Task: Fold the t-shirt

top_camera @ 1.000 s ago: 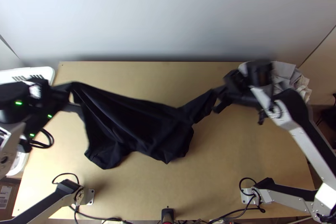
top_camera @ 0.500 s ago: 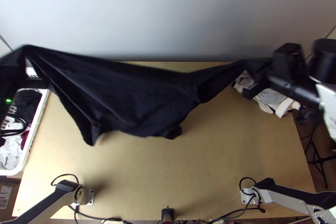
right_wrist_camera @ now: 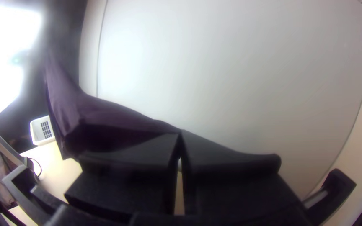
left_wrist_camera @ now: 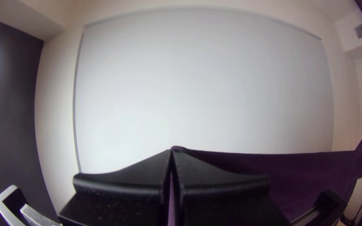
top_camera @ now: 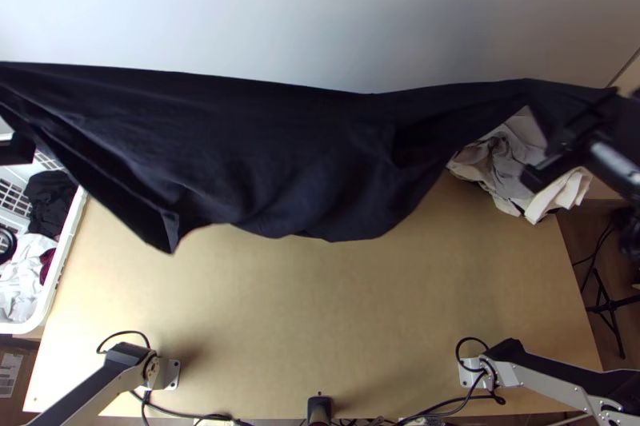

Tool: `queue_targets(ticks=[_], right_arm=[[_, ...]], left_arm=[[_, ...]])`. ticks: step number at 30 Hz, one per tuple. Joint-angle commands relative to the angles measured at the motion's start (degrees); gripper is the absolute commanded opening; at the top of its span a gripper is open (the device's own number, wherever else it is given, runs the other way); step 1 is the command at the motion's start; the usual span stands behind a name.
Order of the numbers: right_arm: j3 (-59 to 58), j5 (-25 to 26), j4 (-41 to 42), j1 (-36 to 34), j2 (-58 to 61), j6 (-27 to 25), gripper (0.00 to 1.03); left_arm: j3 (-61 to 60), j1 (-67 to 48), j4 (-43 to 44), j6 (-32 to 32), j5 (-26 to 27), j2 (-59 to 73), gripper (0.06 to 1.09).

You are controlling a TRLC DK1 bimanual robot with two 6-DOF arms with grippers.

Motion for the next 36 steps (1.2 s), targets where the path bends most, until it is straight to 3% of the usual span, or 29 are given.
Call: queue_targets(ticks=[1, 6, 16, 25, 32, 36], right_arm=[[4.1, 0.2, 0.9, 2.1, -1.1, -0.2, 0.03], [4.4, 0.3, 0.8, 2.9, -4.0, 0.2, 0.03], [5.5, 1.7, 3.7, 2.3, -9.6, -1.3, 0.03], [6.3, 1.6, 2.8, -0.5, -12.6, -2.4, 0.03], [5.8, 1.4, -3.0, -0.6, -13.8, 0.4, 0.03], [3.4, -1.3, -5.5, -0.5, -13.3, 2.9, 0.03]], left_arm=[[0.3, -0.4, -8.0, -8.5, 0.4, -2.3, 0.09], [1.2, -0.5, -15.6, -11.8, 5.2, -5.2, 0.09], [9.3, 3.3, -15.1, -12.1, 5.3, -5.5, 0.09], [9.6, 7.9, -15.0, -12.5, 5.5, -7.6, 0.09], [6.6, 8.0, -24.2, -17.3, 15.3, -8.3, 0.09], [2.1, 7.9, -28.1, -19.8, 23.5, -8.3, 0.09]])
